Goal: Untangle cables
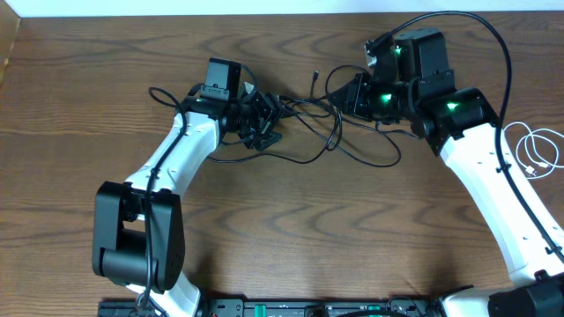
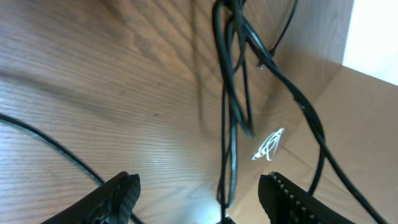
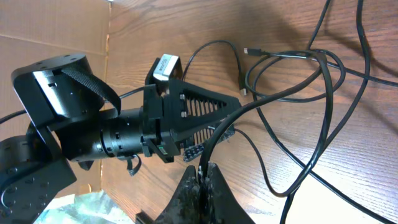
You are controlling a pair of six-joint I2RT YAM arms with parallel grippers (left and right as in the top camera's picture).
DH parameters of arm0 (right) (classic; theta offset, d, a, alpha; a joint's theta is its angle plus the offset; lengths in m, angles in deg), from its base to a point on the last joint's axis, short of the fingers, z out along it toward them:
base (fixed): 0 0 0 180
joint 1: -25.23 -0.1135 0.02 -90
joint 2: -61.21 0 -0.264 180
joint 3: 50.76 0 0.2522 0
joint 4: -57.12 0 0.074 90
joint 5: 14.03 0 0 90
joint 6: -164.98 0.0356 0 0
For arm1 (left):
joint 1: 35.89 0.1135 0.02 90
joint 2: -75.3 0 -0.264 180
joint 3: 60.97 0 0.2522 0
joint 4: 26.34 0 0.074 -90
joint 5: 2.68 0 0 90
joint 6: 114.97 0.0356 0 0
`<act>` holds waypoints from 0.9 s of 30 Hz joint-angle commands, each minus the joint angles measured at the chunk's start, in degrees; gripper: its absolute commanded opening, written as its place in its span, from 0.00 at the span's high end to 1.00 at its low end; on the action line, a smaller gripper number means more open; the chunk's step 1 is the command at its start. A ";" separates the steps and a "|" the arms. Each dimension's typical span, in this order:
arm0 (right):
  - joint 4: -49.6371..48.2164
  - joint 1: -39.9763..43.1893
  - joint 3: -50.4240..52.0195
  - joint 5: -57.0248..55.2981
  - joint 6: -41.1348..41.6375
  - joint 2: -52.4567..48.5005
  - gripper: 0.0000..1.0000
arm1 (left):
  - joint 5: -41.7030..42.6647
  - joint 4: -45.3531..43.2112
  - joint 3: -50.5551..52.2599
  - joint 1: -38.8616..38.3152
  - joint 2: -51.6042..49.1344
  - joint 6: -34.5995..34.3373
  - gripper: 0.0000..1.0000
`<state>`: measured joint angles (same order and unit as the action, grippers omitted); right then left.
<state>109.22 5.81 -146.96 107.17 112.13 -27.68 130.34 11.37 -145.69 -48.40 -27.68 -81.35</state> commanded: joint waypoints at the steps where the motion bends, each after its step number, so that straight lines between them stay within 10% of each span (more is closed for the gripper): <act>1: -0.02 -0.46 -0.37 0.90 0.76 0.07 0.99 | 1.36 -1.86 -0.52 -0.57 -0.76 -2.99 0.33; 27: -1.20 -0.57 -0.37 5.90 5.73 0.07 0.99 | -19.98 -8.70 -0.52 -8.70 -0.79 -21.11 0.34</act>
<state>108.61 5.64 -146.96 110.60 116.69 -27.68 113.36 2.97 -145.69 -56.49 -27.73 -101.52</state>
